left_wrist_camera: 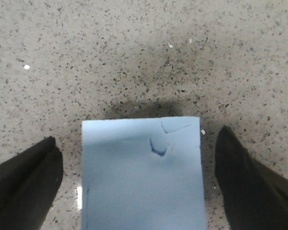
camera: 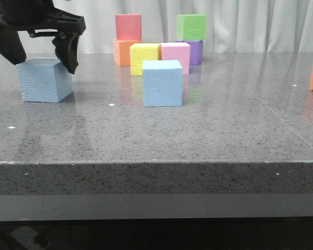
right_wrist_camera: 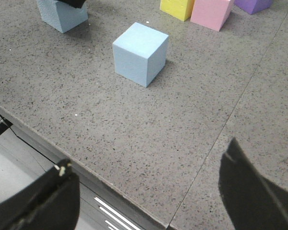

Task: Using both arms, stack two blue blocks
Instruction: 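Grasp the light-blue cube with the left gripper and lift it, then lower the held cube onto the centred light-blue cube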

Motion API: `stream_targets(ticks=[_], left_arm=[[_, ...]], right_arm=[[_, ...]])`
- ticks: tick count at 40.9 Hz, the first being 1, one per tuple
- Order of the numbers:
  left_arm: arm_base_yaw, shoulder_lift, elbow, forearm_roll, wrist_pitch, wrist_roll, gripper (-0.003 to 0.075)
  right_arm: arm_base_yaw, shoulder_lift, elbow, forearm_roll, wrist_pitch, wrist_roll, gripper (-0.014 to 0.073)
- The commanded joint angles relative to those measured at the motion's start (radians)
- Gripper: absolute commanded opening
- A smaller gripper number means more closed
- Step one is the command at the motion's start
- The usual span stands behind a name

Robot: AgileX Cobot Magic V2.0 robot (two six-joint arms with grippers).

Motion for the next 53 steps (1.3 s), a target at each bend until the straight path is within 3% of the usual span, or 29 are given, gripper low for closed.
stream_targets(ticks=[1,11,20,30,33,41,53], left_arm=[[0.0,-0.031,-0.034,0.0,-0.048,-0.011,0.0617],[0.0,0.002,-0.034,-0.051,-0.046,-0.011,0.0603],[0.0,0.002,-0.035,-0.054,-0.044,-0.011,0.0428],[-0.016,-0.003,-0.114,-0.056,0.033,0.091,0.0424],[-0.039,-0.003,-0.17,-0.058,0.075,0.159,0.0419],[-0.125,-0.003,-0.328,-0.109,0.165,0.516,0.0419],[-0.199,-0.003,-0.408,-0.448,0.207,1.108,0.0419]], right_arm=[[0.0,-0.005,-0.028,-0.004,-0.068,-0.011,0.0601],[0.0,-0.005,-0.028,-0.004,-0.068,-0.011,0.0601],[0.0,-0.005,-0.028,-0.004,-0.068,-0.011,0.0601],[0.0,-0.005,-0.028,-0.004,-0.068,-0.011,0.0601],[0.0,-0.005,-0.028,-0.004,-0.068,-0.011,0.0601],[0.0,-0.005,-0.028,-0.004,-0.068,-0.011,0.0601],[0.0,-0.005,-0.028,-0.004,-0.068,-0.011,0.0601]])
